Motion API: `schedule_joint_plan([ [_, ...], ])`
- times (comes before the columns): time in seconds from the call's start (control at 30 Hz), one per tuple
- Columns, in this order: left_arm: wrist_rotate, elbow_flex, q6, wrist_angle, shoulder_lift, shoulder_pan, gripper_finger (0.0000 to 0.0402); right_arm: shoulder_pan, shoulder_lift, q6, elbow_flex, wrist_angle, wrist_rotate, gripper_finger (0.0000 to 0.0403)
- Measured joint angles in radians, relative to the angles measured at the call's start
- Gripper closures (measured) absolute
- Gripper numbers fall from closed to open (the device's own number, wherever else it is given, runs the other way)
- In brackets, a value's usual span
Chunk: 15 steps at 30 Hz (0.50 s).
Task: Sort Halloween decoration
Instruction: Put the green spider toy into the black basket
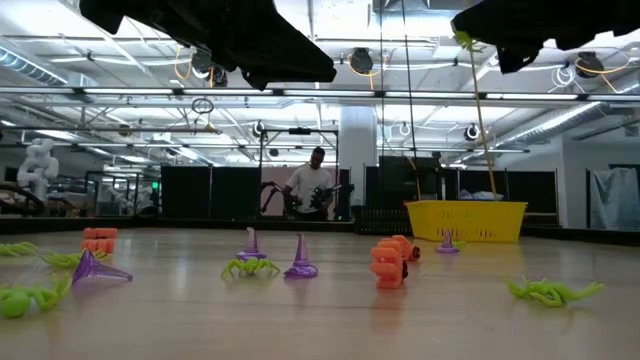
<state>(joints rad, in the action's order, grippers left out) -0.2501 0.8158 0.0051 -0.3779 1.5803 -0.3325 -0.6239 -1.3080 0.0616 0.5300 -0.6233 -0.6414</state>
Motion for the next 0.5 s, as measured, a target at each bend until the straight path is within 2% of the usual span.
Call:
schedule_joint_plan([
  [0.17,0.000,0.000,0.000,0.001,0.000,0.000,0.0288,0.008,0.047,-0.037,0.000,0.054,-0.067,0.0403],
  [0.37,0.000,0.000,0.047,-0.030,0.000,0.000,0.0288,0.047,0.058,-0.148,0.000,0.098,-0.069,0.0403],
  [0.5,-0.006,0.000,0.068,-0.058,0.000,0.000,0.0288,0.082,0.058,-0.160,0.000,0.097,-0.068,0.0403],
])
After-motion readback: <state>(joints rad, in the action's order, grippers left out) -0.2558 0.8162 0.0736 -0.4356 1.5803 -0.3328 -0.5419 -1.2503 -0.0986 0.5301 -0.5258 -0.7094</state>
